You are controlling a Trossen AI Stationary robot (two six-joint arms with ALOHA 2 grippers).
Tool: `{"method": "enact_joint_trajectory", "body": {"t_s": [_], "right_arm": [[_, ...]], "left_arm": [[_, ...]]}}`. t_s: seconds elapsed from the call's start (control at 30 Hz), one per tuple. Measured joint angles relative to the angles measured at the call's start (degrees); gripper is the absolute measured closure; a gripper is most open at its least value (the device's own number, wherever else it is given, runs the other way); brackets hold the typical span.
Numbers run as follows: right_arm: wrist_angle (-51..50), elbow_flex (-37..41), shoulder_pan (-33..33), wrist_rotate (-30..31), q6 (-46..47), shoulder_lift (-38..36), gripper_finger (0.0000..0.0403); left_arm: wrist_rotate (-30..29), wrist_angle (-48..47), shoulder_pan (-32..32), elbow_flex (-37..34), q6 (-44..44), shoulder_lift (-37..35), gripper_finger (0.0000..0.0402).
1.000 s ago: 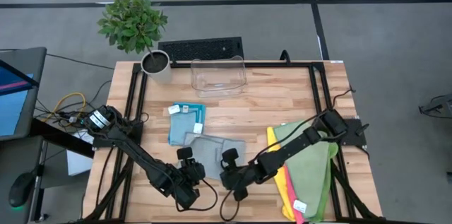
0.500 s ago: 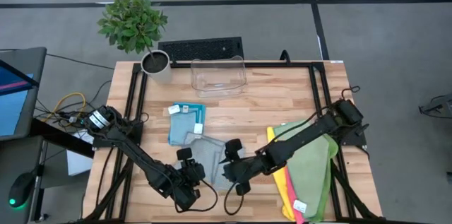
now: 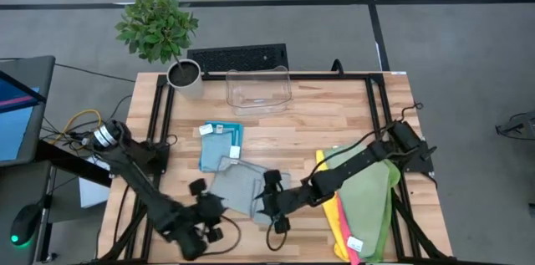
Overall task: Fold microfiber towels
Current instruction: Fold the gray microfiber cloth
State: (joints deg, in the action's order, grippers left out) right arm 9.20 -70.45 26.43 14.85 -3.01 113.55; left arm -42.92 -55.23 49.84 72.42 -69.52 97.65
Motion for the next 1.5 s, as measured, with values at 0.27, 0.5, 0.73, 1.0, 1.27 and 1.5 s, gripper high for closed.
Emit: {"method": "enact_joint_trajectory", "body": {"t_s": [0.27, 0.5, 0.73, 1.0, 1.27, 1.5], "right_arm": [[7.2, 0.1, -0.5, -2.5, -1.5, 6.6, 0.0191], [5.4, 0.1, -2.6, -2.9, 0.5, 8.7, 0.0191], [-1.0, 0.1, -3.8, -3.0, -2.7, 4.9, 0.0191], [-7.8, 0.1, -9.6, -10.3, -8.2, 3.1, 0.0191], [-6.6, 0.1, -15.0, -21.0, -9.6, 3.2, 0.0191], [-4.3, -0.2, -15.6, -22.1, -12.0, 6.7, 0.0191]], "left_arm": [[-9.9, -8.3, 7.5, -1.9, -22.1, -1.2, 0.0269], [-9.1, 1.6, 6.9, -10.2, -25.8, -1.1, 0.0269], [-7.7, 15.1, 4.0, -18.5, -20.8, -1.0, 0.0269], [-4.2, 22.1, 1.3, -22.3, -13.7, -1.0, 0.0269], [-2.1, 23.9, 0.2, -23.7, -11.7, -1.0, 0.0269], [-2.1, 25.2, 0.2, -25.5, -12.1, -1.0, 0.0269]]}}
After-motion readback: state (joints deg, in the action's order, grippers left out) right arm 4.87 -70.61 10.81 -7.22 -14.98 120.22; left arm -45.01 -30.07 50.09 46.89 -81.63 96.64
